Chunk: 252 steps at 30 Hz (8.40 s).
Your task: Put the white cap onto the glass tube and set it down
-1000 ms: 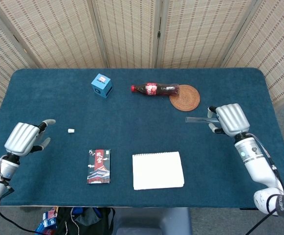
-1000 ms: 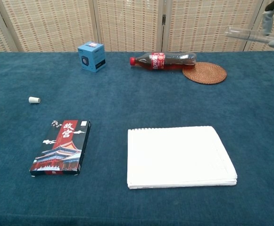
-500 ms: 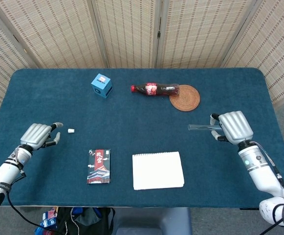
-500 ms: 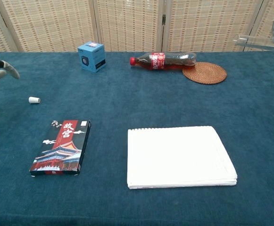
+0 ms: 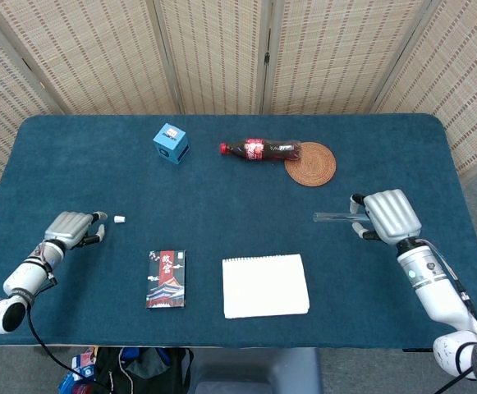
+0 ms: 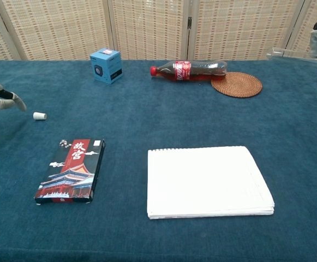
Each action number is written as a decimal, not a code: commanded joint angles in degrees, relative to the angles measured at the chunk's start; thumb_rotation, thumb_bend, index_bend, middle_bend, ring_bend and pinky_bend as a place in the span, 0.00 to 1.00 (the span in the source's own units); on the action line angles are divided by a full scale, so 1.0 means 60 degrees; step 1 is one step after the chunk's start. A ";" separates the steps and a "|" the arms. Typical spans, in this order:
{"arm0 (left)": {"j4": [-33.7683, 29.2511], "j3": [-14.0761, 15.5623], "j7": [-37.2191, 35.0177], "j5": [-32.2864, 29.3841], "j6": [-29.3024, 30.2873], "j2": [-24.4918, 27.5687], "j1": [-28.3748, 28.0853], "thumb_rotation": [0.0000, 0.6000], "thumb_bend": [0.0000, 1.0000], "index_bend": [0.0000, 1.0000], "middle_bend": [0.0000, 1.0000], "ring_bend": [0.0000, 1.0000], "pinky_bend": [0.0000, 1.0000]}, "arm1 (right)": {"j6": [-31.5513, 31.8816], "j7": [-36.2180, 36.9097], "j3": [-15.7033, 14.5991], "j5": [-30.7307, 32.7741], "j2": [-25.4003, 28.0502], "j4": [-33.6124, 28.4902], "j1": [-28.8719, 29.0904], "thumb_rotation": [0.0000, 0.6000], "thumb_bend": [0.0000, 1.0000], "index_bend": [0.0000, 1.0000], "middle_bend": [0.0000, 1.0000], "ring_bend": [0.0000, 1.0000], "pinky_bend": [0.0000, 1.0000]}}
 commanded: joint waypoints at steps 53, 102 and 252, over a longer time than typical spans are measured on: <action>-0.0991 0.0767 0.1456 -0.1792 0.0662 -0.0110 -0.1190 0.11 0.58 0.17 1.00 1.00 1.00 | -0.0170 0.0596 0.0137 -0.0165 0.0162 0.0209 -0.0450 1.00 0.75 0.74 1.00 1.00 1.00; 0.1917 -0.0031 0.0250 0.1382 0.2175 -0.2060 -0.0802 1.00 0.26 0.43 0.00 0.00 0.00 | -0.0288 0.0916 0.0171 -0.0334 0.0135 0.0344 -0.0631 1.00 0.75 0.74 1.00 1.00 1.00; -0.6451 -0.2284 0.2630 0.0613 0.5503 0.0360 -0.1538 1.00 0.40 0.58 0.02 0.00 0.00 | 0.0165 0.4407 0.1849 -0.1513 -0.6228 0.3653 0.1847 1.00 0.75 0.79 1.00 1.00 1.00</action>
